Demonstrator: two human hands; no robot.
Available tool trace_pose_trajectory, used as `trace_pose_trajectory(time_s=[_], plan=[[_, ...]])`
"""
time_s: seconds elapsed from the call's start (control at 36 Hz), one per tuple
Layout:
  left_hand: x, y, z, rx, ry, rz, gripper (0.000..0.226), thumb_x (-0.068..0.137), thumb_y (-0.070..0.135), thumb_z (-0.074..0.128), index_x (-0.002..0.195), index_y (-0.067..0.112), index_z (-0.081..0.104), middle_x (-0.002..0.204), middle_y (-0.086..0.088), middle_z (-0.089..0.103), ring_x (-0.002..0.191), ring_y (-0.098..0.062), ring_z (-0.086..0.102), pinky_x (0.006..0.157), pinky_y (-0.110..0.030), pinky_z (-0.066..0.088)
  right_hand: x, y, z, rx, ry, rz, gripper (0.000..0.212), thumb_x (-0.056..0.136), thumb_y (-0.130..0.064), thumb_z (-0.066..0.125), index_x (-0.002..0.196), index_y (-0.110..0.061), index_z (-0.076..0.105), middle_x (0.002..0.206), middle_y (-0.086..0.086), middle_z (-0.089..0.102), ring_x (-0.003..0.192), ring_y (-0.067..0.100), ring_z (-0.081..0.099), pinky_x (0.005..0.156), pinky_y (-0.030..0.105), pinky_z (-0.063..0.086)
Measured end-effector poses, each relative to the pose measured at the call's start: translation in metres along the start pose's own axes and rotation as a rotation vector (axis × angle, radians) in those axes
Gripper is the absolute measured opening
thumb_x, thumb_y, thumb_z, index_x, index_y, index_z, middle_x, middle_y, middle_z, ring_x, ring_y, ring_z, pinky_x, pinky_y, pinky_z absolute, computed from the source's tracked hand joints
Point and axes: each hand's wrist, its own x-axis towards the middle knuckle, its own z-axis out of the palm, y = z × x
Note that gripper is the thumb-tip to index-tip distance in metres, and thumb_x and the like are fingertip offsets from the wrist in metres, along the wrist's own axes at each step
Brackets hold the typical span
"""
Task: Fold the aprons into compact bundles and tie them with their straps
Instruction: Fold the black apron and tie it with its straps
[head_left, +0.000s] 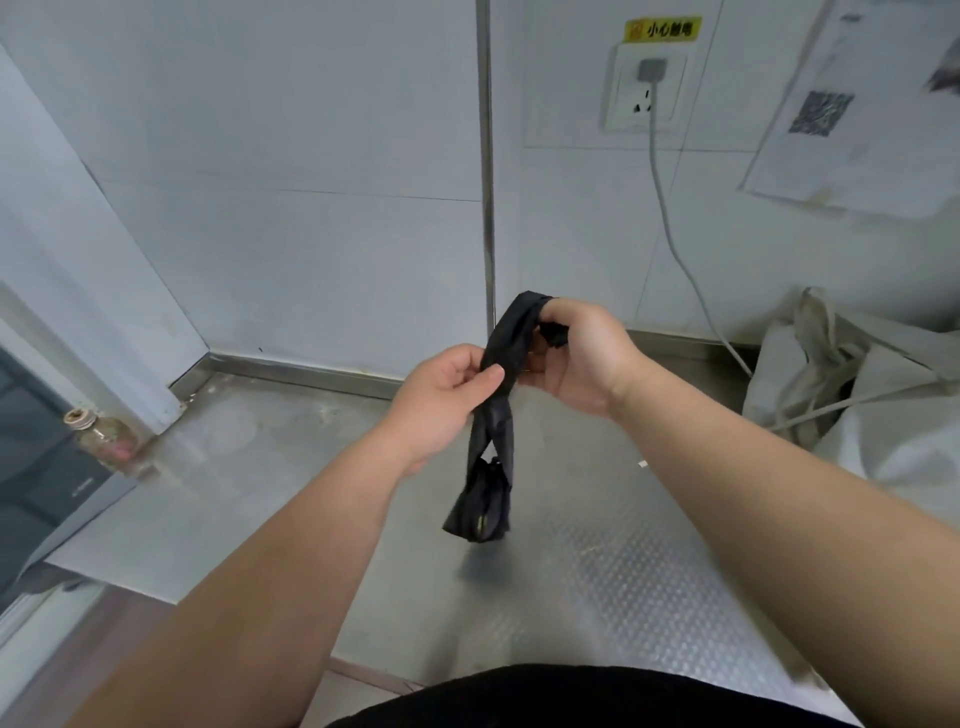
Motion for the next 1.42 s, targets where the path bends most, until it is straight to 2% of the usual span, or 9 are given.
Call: trace_pose_trajectory(time_s=[0.11, 0.47, 0.56, 0.75, 0.89, 1.08, 1.19, 1.31, 1.42], plan=[[-0.002, 0.000, -0.006, 0.030, 0.049, 0.030, 0.023, 0.089, 0.023, 0.060, 0.066, 0.022, 0.062, 0.081, -0.012, 0.056, 0.079, -0.022, 0.049, 0.090, -0.053, 0.046, 0.002, -0.001, 0.009, -0.040, -0.035, -0.035, 0.024, 0.089, -0.002, 0.034, 0.076, -0.005, 0.054, 0.062, 0.006, 0.061, 0.057, 0.020, 0.058, 0.059, 0.029, 0.049], [-0.007, 0.014, -0.017, -0.092, 0.137, 0.086, 0.011, 0.096, 0.012, 0.051, 0.092, 0.017, 0.060, 0.090, -0.008, 0.068, 0.087, -0.025, 0.065, 0.085, -0.039, 0.050, -0.001, 0.011, 0.021, -0.148, -0.224, -0.004, 0.017, 0.087, -0.025, 0.058, 0.094, -0.011, 0.065, 0.086, 0.005, 0.066, 0.079, 0.020, 0.064, 0.072, 0.030, 0.051], [-0.007, 0.018, -0.025, -0.011, 0.156, 0.118, 0.013, 0.095, 0.011, 0.053, 0.091, 0.019, 0.062, 0.085, 0.001, 0.067, 0.077, -0.006, 0.062, 0.071, -0.018, 0.046, 0.000, 0.012, 0.027, -0.234, -0.118, -0.086, 0.017, 0.095, -0.015, 0.053, 0.085, -0.010, 0.065, 0.074, 0.002, 0.069, 0.069, 0.016, 0.067, 0.065, 0.027, 0.053], [-0.006, 0.040, -0.058, -0.259, 0.389, 0.036, 0.020, 0.098, 0.007, 0.041, 0.084, 0.013, 0.054, 0.067, -0.001, 0.056, 0.063, -0.015, 0.056, 0.067, -0.025, 0.048, 0.018, -0.013, 0.031, -0.738, 0.203, -0.338, 0.022, 0.093, -0.009, 0.044, 0.079, -0.021, 0.056, 0.075, -0.001, 0.059, 0.067, 0.015, 0.053, 0.062, 0.025, 0.043], [-0.003, 0.072, -0.078, -0.396, 0.501, 0.048, 0.019, 0.097, 0.017, 0.048, 0.079, 0.014, 0.052, 0.049, 0.006, 0.036, 0.042, -0.009, 0.033, 0.058, -0.024, 0.045, 0.029, -0.042, 0.044, -0.986, 0.394, -0.564, 0.030, 0.090, -0.005, 0.040, 0.103, -0.016, 0.065, 0.063, -0.010, 0.048, 0.056, 0.004, 0.044, 0.042, 0.008, 0.028], [0.001, 0.118, -0.114, -0.415, 0.630, 0.188, 0.012, 0.091, 0.023, 0.061, 0.082, 0.017, 0.056, 0.048, 0.012, 0.040, 0.039, -0.003, 0.032, 0.055, -0.018, 0.045, 0.042, -0.083, 0.063, -0.910, 0.522, -0.554, 0.033, 0.092, -0.008, 0.036, 0.112, -0.013, 0.062, 0.085, -0.001, 0.058, 0.064, 0.012, 0.049, 0.045, 0.015, 0.029], [0.011, 0.138, -0.139, -0.251, 0.664, 0.257, 0.017, 0.082, 0.013, 0.072, 0.088, 0.018, 0.057, 0.080, 0.004, 0.053, 0.056, -0.001, 0.050, 0.061, -0.019, 0.046, 0.051, -0.105, 0.078, -0.798, 0.516, -0.524, 0.036, 0.090, -0.006, 0.036, 0.118, -0.009, 0.060, 0.107, 0.004, 0.062, 0.083, 0.018, 0.052, 0.057, 0.021, 0.036], [0.028, 0.166, -0.167, -0.231, 0.604, 0.308, 0.028, 0.080, 0.012, 0.074, 0.103, 0.017, 0.059, 0.093, 0.001, 0.055, 0.080, -0.007, 0.056, 0.072, -0.021, 0.049, 0.056, -0.135, 0.114, -0.588, 0.353, -0.495, 0.027, 0.093, -0.006, 0.037, 0.111, -0.015, 0.055, 0.093, 0.002, 0.056, 0.070, 0.015, 0.051, 0.068, 0.029, 0.050], [0.045, 0.201, -0.193, -0.155, 0.438, 0.350, 0.022, 0.082, 0.008, 0.070, 0.102, 0.014, 0.062, 0.095, -0.001, 0.059, 0.075, -0.006, 0.057, 0.068, -0.019, 0.048, 0.061, -0.170, 0.156, -0.569, 0.204, -0.548, 0.009, 0.091, -0.012, 0.052, 0.092, -0.018, 0.060, 0.080, 0.000, 0.049, 0.063, 0.014, 0.052, 0.081, 0.039, 0.057]])
